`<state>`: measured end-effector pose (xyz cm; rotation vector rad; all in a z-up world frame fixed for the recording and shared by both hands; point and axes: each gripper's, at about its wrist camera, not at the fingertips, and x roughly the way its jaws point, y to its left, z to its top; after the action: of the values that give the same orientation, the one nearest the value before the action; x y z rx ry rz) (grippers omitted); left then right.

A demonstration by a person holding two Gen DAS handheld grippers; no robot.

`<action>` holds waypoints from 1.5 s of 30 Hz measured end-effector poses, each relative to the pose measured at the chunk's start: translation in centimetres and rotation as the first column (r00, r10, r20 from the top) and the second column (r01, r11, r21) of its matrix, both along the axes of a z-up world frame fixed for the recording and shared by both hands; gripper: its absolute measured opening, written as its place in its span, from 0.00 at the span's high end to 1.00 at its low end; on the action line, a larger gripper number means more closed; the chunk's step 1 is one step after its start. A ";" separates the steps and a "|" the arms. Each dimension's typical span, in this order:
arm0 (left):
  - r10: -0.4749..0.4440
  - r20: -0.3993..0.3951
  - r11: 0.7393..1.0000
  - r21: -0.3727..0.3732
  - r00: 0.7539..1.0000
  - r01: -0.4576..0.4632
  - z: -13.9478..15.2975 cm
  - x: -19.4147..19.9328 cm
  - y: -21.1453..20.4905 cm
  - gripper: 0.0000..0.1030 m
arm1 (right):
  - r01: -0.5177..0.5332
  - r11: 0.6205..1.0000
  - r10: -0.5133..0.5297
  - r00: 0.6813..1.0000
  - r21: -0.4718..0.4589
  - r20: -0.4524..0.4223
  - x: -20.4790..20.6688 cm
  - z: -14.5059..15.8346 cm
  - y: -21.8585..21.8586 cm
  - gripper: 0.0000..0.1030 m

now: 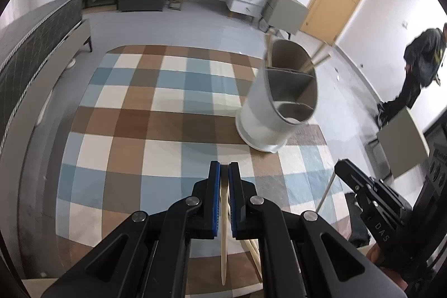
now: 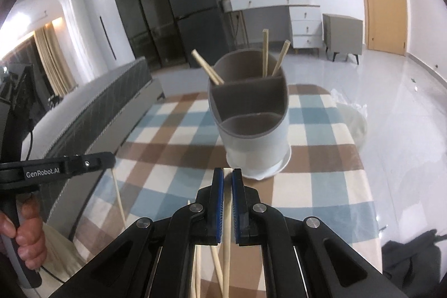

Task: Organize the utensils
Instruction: 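Lift both held chopsticks up over the utensil holder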

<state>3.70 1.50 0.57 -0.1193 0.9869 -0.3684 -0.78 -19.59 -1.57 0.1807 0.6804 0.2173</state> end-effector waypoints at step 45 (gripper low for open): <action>-0.001 0.344 0.988 -0.145 0.939 0.054 14.5 15.2 -7.2 0.99 | 0.097 0.981 -0.157 0.911 0.171 0.381 14.1 15.1 -5.7 0.95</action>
<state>18.94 -5.72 15.12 -0.1735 0.6145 -0.4732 13.30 -25.25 13.55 0.3137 0.2492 0.1716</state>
